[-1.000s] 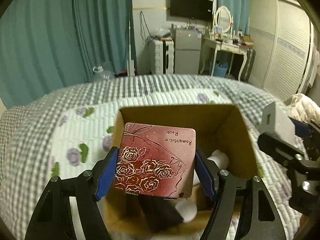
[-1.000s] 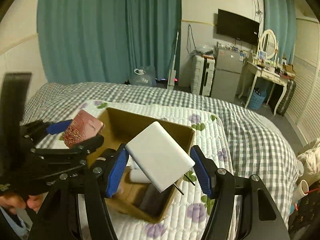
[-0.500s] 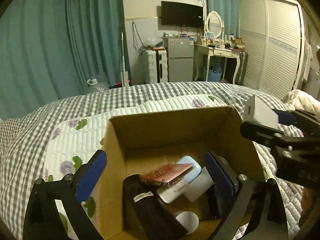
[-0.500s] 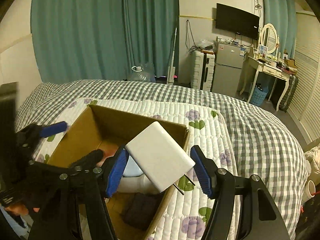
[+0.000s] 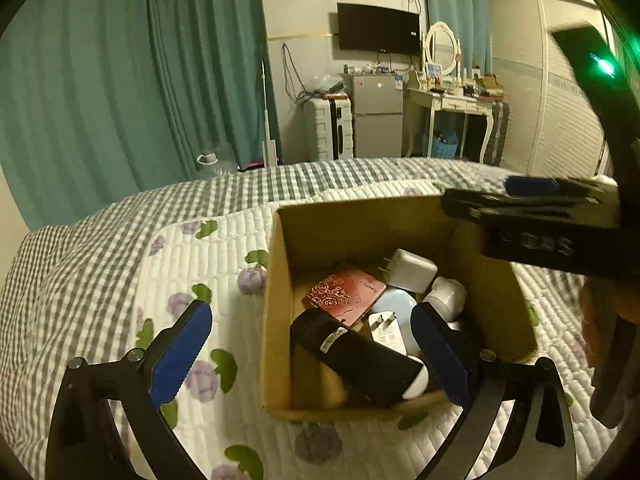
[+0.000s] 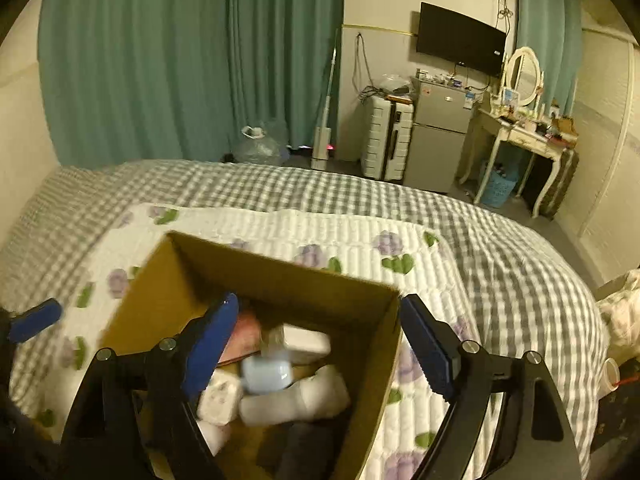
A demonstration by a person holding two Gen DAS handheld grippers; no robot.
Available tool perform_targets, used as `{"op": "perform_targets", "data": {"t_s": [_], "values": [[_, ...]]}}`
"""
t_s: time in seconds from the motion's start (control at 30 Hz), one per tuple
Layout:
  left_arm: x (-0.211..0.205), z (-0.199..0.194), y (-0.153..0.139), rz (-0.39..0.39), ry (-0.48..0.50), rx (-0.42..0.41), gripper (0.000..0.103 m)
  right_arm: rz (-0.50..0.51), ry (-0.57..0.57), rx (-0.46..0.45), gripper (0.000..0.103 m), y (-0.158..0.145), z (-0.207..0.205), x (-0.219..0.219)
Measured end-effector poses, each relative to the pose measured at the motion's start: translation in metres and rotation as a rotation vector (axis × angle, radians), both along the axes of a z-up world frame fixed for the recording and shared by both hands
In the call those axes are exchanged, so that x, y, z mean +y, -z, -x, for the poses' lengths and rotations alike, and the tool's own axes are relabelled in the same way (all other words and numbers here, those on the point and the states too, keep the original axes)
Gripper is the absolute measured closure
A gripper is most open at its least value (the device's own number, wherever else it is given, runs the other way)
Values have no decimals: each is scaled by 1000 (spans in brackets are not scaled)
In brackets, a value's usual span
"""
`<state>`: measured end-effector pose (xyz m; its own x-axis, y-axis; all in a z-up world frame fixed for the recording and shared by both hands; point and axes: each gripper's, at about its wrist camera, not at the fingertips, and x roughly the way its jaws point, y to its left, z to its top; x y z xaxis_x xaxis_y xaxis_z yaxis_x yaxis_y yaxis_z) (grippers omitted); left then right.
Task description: Organize rigid objects
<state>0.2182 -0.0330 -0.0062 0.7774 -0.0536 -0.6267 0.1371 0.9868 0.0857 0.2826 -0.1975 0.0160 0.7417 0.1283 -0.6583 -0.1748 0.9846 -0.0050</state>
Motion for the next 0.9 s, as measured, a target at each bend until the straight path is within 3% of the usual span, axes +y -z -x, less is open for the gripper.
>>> {"op": "perform_targets", "data": {"t_s": [0.17,0.3,0.47,0.57,0.67,0.83,0.9], "values": [[9,36,-46,41,-35,-83,2,25,3,-79,17,-39,54,-14],[14,84,-100,69,-68,-251,0,36,7,-175,10,-87,108,-21],[17,141,-133,131,-108,-390,0,6,30,-303,2,-135,172,-28],[19,157,-132,166,-113,-401,0,2,57,-344,0,-140,195,-27],[18,164,-117,143,-125,-405,0,-23,56,-327,0,-126,211,-27],[8,166,-79,70,-136,-392,0,-103,71,-345,0,-78,230,-30],[4,161,-60,35,-139,-365,0,-85,90,-368,0,-61,229,-28]]}}
